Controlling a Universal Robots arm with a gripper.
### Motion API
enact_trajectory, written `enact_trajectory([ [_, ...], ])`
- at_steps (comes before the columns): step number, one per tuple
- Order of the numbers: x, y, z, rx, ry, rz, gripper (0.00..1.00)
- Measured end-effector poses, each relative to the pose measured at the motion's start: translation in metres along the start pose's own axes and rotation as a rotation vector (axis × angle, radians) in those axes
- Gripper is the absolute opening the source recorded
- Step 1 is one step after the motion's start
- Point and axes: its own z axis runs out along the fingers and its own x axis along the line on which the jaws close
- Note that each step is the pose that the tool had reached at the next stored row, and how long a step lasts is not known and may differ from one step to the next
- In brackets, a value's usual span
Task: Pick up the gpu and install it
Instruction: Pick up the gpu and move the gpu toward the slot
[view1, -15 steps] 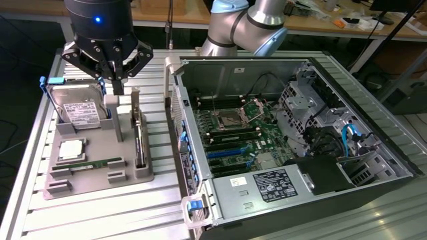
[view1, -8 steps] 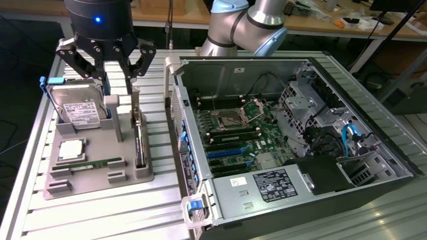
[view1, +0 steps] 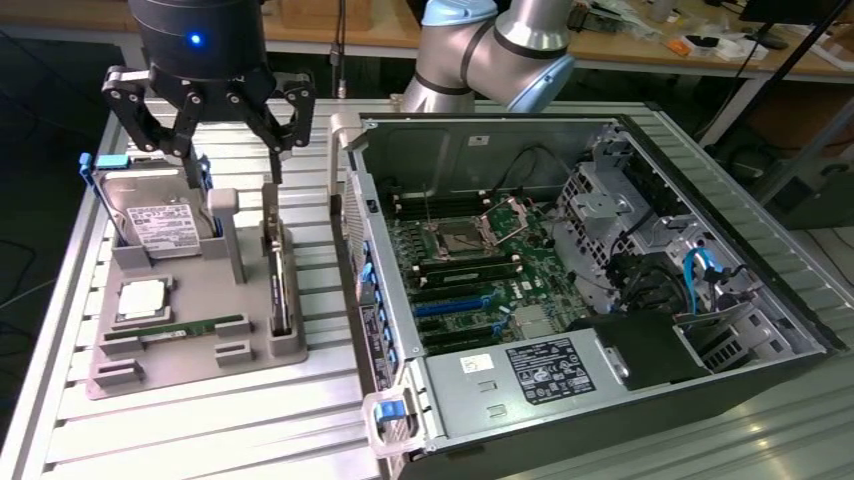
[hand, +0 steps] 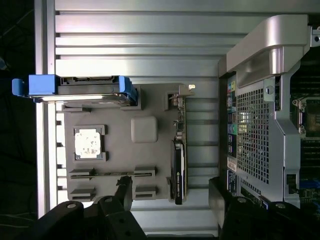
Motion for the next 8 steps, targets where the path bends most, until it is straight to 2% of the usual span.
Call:
enact_trajectory([
  [3,-0.003,0.0,0.0001,0.0,0.0006,0.0,0.72],
  [8,-0.015,0.0001,0.0005,0.0,0.0033,0.0,0.72],
])
